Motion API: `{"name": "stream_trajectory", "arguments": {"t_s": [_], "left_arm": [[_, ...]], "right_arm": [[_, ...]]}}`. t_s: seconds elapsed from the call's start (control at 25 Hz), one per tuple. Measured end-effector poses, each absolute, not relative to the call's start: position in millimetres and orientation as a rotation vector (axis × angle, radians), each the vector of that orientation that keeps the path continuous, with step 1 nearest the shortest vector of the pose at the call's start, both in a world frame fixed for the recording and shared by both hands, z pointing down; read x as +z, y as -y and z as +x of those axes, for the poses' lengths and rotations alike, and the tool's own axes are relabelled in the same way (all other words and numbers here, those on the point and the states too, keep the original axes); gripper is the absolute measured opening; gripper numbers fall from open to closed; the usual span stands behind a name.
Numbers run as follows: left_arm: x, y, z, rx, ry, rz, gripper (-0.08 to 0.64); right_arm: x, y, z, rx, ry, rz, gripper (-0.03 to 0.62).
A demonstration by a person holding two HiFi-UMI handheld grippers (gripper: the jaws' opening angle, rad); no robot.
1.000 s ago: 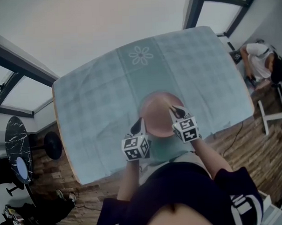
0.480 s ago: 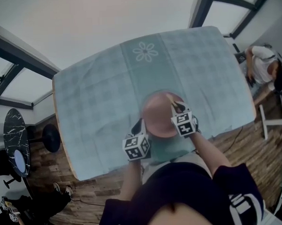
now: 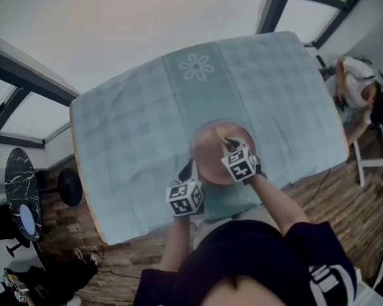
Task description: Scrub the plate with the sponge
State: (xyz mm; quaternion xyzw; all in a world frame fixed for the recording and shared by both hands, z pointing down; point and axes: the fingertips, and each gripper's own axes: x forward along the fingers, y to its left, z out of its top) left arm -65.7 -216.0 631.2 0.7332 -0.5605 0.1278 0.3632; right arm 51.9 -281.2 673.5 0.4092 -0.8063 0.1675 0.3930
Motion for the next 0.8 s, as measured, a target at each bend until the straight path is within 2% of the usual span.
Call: {"name": "stream_trajectory", "arguments": {"t_s": [0.8], "left_arm": [[629,197,-66,0.306,1.451,1.874,0.011]], "right_arm": [[682,228,-1,0.400,2.104,0.764,0.035]]}}
